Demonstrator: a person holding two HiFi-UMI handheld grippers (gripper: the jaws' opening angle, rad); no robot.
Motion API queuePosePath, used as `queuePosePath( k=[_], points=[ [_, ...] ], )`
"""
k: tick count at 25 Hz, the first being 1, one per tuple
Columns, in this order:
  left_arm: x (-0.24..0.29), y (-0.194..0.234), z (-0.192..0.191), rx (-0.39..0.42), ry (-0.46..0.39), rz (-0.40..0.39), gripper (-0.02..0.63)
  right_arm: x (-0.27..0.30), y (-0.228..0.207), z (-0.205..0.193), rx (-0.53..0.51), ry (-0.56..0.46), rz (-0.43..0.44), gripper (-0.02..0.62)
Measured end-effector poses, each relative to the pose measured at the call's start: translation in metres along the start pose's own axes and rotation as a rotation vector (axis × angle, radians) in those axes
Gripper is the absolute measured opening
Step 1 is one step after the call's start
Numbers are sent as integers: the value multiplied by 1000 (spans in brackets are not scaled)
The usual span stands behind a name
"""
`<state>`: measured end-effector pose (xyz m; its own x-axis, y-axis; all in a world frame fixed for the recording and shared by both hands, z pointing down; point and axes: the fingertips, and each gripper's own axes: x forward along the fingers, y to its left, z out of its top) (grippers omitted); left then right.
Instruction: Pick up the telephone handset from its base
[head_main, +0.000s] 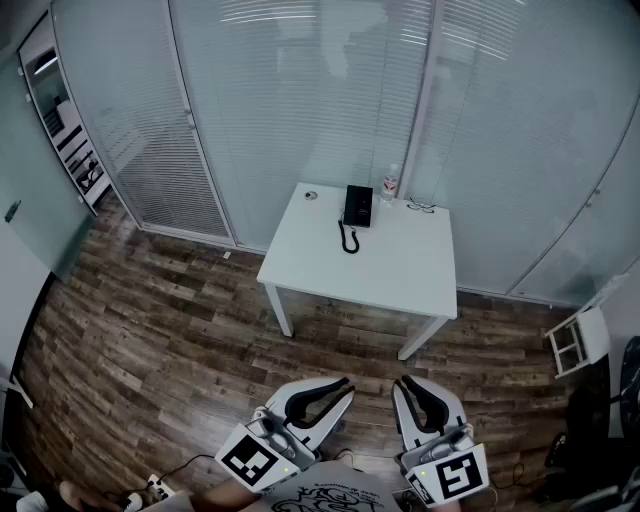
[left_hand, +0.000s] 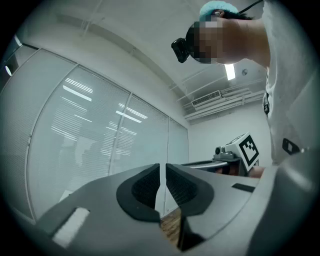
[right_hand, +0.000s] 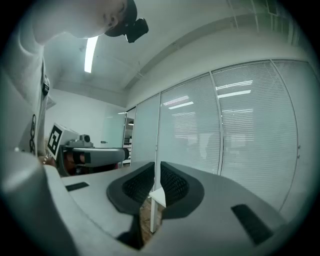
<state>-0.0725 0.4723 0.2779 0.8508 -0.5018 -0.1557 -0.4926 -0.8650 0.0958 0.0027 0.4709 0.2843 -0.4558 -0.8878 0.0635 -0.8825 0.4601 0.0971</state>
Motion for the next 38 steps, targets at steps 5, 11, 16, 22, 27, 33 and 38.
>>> queuePosePath(
  k=[5, 11, 16, 22, 27, 33, 38],
  points=[
    [-8, 13, -1, -1, 7, 12, 37, 12, 10, 1, -7, 6, 10, 32],
    [-29, 34, 7, -18, -12, 23, 37, 34, 32, 6, 7, 3, 15, 32],
    [-54, 54, 10, -33, -7, 25, 37, 52, 59, 7, 23, -6, 20, 32],
    [-73, 72, 13, -42, -9, 32, 37, 64, 75, 0, 36, 9, 7, 32],
    [-73, 85, 8, -54, 7, 33, 37, 75, 71, 0, 37, 11, -4, 32],
    [-51, 93, 8, -44, -5, 30, 37, 84, 50, -2, 34, 8, -3, 32],
    [-12, 108, 2, -39, 0, 32, 37, 103, 12, -5, 39, -6, 5, 32]
  ],
)
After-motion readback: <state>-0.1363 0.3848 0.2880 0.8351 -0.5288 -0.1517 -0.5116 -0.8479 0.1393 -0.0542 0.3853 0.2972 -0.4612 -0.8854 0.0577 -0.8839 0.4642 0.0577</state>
